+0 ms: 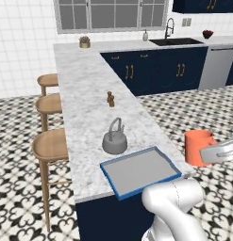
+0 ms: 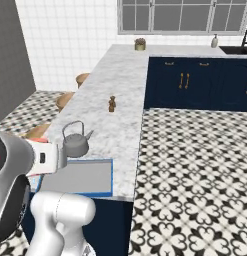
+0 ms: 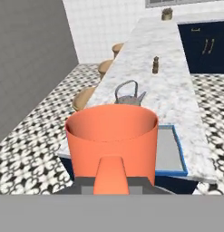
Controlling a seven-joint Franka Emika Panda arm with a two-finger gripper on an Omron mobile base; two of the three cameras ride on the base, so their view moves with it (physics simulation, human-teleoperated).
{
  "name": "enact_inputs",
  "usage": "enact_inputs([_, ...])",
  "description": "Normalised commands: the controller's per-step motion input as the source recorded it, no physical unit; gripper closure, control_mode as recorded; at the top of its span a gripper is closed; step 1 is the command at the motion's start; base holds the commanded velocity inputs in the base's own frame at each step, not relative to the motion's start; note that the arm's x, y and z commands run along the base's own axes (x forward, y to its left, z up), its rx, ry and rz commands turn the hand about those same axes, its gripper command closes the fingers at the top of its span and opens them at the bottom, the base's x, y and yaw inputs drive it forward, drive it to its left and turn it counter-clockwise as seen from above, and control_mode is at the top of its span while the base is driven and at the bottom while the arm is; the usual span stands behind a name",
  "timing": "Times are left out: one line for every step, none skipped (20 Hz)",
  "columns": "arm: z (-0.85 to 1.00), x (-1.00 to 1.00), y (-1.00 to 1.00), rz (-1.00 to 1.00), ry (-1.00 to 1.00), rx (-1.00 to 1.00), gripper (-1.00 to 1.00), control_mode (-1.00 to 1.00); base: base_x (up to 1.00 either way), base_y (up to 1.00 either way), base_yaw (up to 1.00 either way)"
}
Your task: Pick the kettle from the counter and place it on the tray. Then pick the mug from the cabinet and place it on the tray. Then close the cabinet doors.
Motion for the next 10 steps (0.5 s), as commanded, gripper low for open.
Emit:
enact_inputs([-0.78,0.21,0.00,0.33,-0.07,0.00,1.00,-1.00,0.00,0.00,0.00])
enact_inputs([-0.79,0.25,0.00,0.33,-0.08,0.00,1.00,-1.00,0.00,0.00,0.00])
enact_inputs([-0.81,0.27,-0.03,0.33,-0.10,0.00,1.00,-1.00,0.00,0.00,0.00])
enact_inputs([-0.79,0.34,-0.18,0.32,-0.06,0.00,1.00,-1.00,0.00,0.00,0.00])
enact_inputs([-0.80,0.33,-0.14,0.35,-0.15,0.00,1.00,-1.00,0.00,0.00,0.00])
enact_inputs([-0.76,0.38,-0.08,0.33,-0.19,0.00,1.00,-1.00,0.00,0.00,0.00])
enact_inputs([-0.81,0.38,0.00,0.30,-0.24,0.00,1.00,-1.00,0.00,0.00,0.00])
enact_inputs([-0.81,0.42,0.00,0.29,-0.24,0.00,1.00,-1.00,0.00,0.00,0.00])
enact_inputs([-0.81,0.38,0.00,0.29,-0.30,0.00,1.00,-1.00,0.00,0.00,0.00])
enact_inputs([-0.82,0.44,0.00,0.27,-0.30,0.01,1.00,-1.00,0.00,0.00,0.00])
